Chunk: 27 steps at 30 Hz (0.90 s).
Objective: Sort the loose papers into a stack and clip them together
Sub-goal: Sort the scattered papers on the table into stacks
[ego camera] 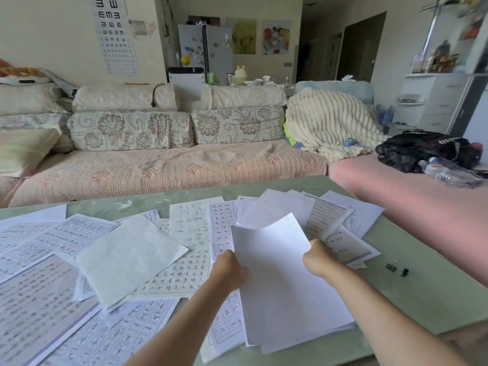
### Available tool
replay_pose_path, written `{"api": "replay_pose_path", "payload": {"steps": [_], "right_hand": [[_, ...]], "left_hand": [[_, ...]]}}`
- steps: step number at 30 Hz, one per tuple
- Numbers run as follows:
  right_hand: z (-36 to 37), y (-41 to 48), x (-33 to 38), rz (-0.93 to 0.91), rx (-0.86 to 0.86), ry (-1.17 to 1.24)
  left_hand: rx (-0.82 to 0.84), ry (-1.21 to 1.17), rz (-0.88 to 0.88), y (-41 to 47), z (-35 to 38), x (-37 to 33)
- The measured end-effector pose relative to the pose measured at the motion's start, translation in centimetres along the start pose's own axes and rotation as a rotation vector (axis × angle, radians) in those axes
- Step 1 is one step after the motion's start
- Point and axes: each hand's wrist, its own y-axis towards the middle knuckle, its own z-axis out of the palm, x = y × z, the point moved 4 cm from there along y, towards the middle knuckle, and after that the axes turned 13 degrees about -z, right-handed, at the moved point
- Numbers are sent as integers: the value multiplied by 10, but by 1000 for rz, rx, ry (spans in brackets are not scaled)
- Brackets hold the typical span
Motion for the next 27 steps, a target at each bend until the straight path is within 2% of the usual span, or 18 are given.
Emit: {"api": "replay_pose_path", "payload": {"steps": [3,5,11,14,16,18,22,27], "right_hand": [[2,2,-6,45,46,-240],[3,3,-5,62,75,-311],[2,-1,-10,12,114,-386],[-4,-4,0,-23,55,-368],[-5,-5,22,-130,-5,-348],[6,-7,54,-266,16,-267],[60,-18,128,-521,199,-161],[135,-32,201,-711,379,-209]], "left_hand": [[-119,162,7,-5,6,-6],[-137,172,-5,-6,8,-9],[-56,-6,-39,-8,10,-9],[-60,-74,-14,-7,-2,-6],[-88,-86,17,-4,-17,1],[-161,-47,89,-3,-38,10],[-281,82,208,6,-85,48],[-327,258,168,25,-138,127]]}}
